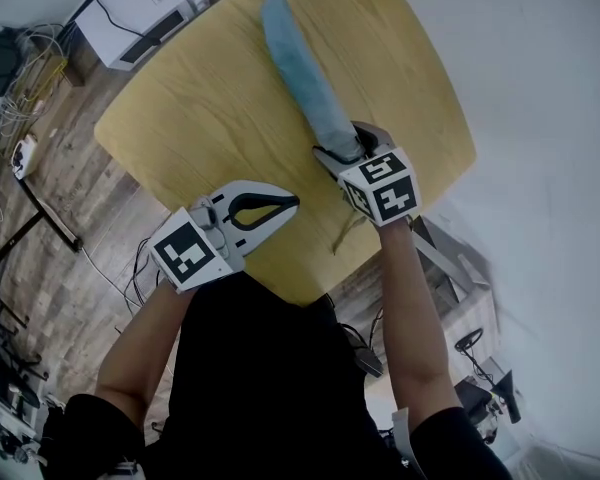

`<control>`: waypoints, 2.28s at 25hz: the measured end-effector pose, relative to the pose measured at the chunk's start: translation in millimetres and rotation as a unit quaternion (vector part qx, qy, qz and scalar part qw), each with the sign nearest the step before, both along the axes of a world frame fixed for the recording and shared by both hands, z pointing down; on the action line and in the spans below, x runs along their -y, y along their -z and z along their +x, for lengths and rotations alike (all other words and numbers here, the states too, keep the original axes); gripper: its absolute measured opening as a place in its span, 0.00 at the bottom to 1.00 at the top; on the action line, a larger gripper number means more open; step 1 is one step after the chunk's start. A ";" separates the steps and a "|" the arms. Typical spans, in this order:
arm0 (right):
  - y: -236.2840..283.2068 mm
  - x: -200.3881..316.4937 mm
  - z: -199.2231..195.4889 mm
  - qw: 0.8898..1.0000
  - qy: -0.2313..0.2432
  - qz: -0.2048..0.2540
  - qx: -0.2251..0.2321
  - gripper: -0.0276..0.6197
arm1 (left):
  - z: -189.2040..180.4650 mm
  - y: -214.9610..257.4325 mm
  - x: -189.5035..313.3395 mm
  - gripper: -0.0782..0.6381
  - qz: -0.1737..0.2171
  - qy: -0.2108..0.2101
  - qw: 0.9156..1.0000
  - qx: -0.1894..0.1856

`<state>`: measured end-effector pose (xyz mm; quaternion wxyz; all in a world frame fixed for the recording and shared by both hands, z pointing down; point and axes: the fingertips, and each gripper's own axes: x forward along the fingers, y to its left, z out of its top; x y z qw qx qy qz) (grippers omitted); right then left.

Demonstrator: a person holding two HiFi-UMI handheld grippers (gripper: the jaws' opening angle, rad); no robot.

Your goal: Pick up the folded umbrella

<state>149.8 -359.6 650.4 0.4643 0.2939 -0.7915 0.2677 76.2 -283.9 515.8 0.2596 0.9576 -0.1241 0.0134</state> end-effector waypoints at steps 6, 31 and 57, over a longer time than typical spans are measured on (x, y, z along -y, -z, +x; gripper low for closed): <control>2.1 -2.9 -0.6 1.000 -0.019 0.005 0.000 0.50 | -6.6 5.6 -3.7 0.12 0.006 -0.005 1.000 0.002; 180.7 -2.6 -19.3 0.960 -0.089 0.171 0.205 0.49 | -18.4 85.5 -4.7 0.12 0.094 0.008 0.995 0.024; 449.6 -242.4 74.5 0.784 -0.034 0.447 0.429 0.49 | -5.4 242.6 -134.0 0.12 0.219 0.067 0.973 0.029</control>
